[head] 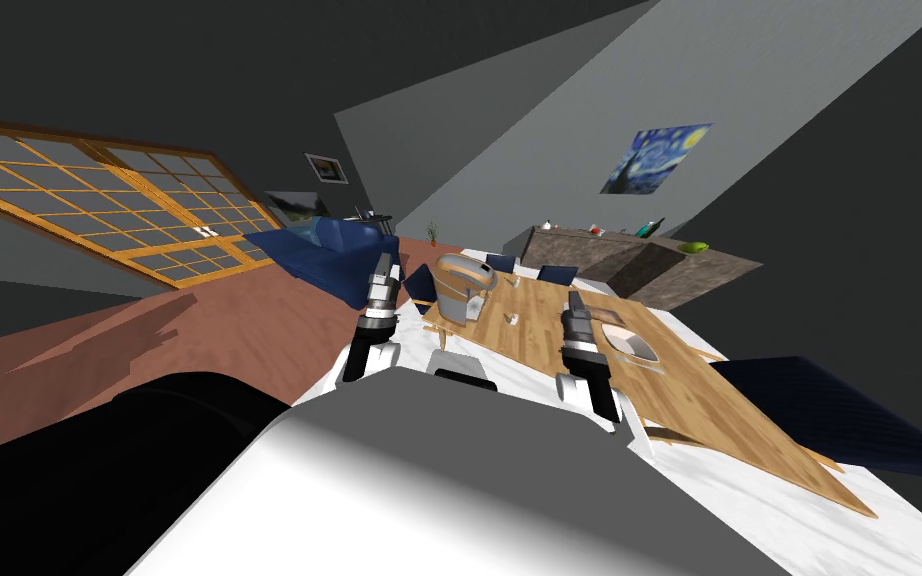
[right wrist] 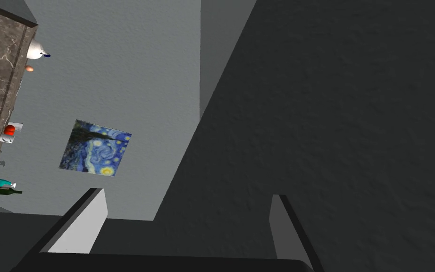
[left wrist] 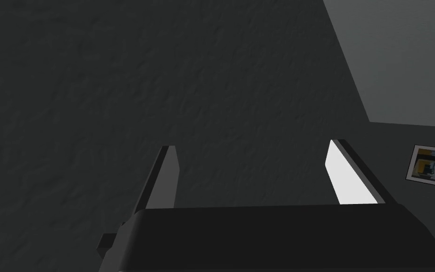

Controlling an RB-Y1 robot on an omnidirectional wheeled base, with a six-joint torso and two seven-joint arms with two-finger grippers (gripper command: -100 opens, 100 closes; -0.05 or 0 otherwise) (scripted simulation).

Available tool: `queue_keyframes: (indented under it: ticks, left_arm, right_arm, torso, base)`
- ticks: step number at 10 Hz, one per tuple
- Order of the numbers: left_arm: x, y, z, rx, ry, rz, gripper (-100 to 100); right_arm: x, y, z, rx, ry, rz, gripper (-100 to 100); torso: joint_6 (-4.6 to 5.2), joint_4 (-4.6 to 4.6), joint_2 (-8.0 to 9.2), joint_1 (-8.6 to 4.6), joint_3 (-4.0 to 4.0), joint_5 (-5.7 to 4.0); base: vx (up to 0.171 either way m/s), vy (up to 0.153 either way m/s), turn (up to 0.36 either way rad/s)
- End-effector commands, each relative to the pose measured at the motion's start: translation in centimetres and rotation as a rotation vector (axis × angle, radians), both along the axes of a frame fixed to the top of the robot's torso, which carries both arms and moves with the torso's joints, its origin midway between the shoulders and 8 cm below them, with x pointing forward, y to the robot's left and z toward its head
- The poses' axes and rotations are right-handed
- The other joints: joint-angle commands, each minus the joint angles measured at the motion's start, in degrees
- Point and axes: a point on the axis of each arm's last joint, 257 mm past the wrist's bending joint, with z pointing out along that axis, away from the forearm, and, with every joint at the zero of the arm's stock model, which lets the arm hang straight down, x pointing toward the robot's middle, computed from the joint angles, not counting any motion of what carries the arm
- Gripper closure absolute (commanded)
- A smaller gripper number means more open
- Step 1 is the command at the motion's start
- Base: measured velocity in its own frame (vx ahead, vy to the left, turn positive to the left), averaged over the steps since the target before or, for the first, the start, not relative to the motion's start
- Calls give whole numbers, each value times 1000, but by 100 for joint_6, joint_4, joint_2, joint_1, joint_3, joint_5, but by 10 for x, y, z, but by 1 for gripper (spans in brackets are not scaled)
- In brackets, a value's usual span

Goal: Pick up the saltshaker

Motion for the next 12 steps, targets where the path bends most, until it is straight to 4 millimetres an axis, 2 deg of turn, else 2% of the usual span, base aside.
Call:
queue_keyframes:
  ticks: [1, 8, 9, 10, 11, 12]
  left_arm:
    - [0, 0, 0, 0, 0, 0, 0]
    - [0, 0, 0, 0, 0, 0, 0]
    - [0, 0, 0, 0, 0, 0, 0]
    - [0, 0, 0, 0, 0, 0, 0]
    - [0, 0, 0, 0, 0, 0, 0]
    - [0, 0, 0, 0, 0, 0, 0]
  right_arm:
    - [7, -3, -14, -18, 34, -11, -100]
    - [45, -21, -72, -159, 182, -75, -100]
    - [46, -25, -85, -155, 208, -79, -100]
    - [55, -27, -91, -193, 228, -93, -100]
    - [55, -31, -106, -188, 259, -97, -100]
    - [64, -33, -111, -227, 278, -110, -100]
  torso:
    - [0, 0, 0, 0, 0, 0]
    - [2, 0, 3, -1, 2, 0]
    - [0, 1, 2, -1, 1, 0]
    - [3, 0, 3, -2, 2, -1]
    - [1, 1, 3, -1, 2, 0]
    - [3, 0, 4, -2, 2, 0]
  base:
    - [10, 15, 29]
    - [6, 14, 37]
    - [2, 8, 25]
    - [2, 13, 40]
    - [4, 10, 25]
    - [3, 12, 42]
